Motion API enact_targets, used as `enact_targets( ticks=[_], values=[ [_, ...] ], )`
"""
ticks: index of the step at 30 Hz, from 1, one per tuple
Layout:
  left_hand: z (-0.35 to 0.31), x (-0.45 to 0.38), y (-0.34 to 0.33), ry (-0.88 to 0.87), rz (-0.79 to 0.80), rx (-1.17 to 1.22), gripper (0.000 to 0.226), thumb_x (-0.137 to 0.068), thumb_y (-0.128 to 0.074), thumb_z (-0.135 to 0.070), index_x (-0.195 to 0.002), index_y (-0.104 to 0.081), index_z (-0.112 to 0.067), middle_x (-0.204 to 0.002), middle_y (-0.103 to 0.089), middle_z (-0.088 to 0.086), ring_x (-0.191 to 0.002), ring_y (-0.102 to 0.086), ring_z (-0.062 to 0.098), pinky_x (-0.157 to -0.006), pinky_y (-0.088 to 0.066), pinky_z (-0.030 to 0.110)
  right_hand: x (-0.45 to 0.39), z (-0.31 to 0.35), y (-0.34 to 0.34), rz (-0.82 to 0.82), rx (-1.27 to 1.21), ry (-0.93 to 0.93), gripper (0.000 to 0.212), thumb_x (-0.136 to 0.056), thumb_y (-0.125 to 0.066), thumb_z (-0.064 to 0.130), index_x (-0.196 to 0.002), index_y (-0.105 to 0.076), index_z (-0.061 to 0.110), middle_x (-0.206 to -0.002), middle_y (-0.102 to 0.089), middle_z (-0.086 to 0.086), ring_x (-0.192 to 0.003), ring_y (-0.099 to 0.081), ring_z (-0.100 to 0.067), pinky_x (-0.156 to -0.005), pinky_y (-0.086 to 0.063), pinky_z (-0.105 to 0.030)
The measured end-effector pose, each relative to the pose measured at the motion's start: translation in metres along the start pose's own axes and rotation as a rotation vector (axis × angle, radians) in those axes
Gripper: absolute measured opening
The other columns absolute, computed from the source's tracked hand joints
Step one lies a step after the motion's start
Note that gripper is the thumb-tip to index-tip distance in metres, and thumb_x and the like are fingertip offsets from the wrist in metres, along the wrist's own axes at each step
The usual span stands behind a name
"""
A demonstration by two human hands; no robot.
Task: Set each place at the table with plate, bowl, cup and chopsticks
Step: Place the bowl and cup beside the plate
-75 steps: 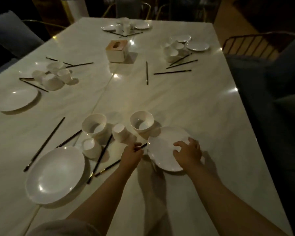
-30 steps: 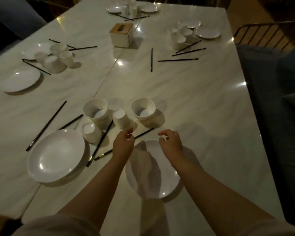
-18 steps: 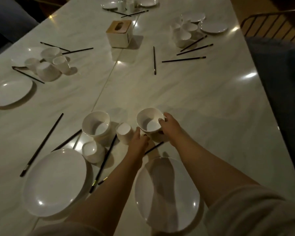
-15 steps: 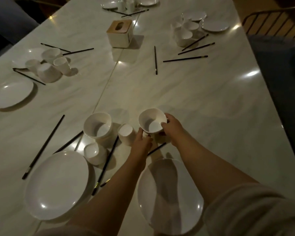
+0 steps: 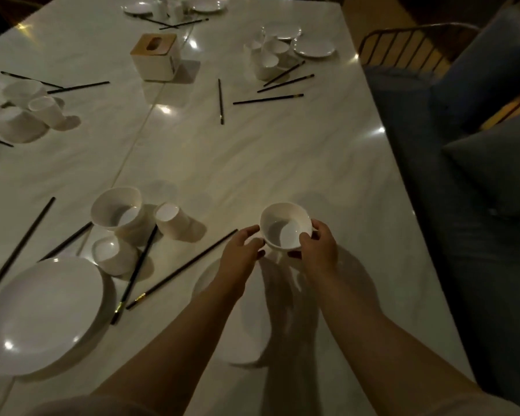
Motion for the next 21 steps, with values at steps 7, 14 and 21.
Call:
enact_targets(
  ticks=[7,14,21],
  values=[
    [0.037,0.051,-0.046,0.034,0.136,-0.048,0.044,-0.091,-0.054,-0.012,-0.135,-0.05,-0.015,-0.124,-0.062,0.006,-0.11,-0.061,0.023,-0.096,-0.051,0.037,0.033,-0.042,0.076,-0.088,-0.018,-0.057,0.04,-0.089,-0.051,0.004,-0.125,-0.055,0.02,-0.117,-0.055,-0.004,-0.101,-0.057,-0.027,-0.069,-0.061,-0.038],
    [0.063,0.075,-0.051,0.057,0.102,-0.088,0.041,-0.091,-0.05,-0.005,-0.13,-0.056,-0.015,-0.118,-0.065,0.008,-0.106,-0.063,0.023,-0.095,-0.052,0.038,0.05,-0.076,0.099,-0.147,0.083,-0.058,0.038,-0.088,-0.054,0.006,-0.123,-0.058,0.02,-0.121,-0.061,-0.007,-0.102,-0.059,-0.027,-0.074,-0.058,-0.035],
    [0.069,0.081,-0.028,-0.193,-0.127,-0.5,0.033,-0.094,-0.051,-0.02,-0.126,-0.061,-0.022,-0.132,-0.056,0.0,-0.123,-0.05,0.017,-0.107,-0.034,0.032,0.067,-0.088,0.096,-0.211,0.021,-0.128,0.036,-0.092,-0.057,0.028,-0.125,-0.054,0.015,-0.124,-0.059,-0.011,-0.108,-0.058,-0.032,-0.092,-0.052,-0.045]
  ],
)
Point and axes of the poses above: each hand's wrist, its own x-axis away from the middle knuckle, its own y-axis out of the back of the hand, z = x × y, the point moved 4 cm from there along -x, towards the middle knuckle
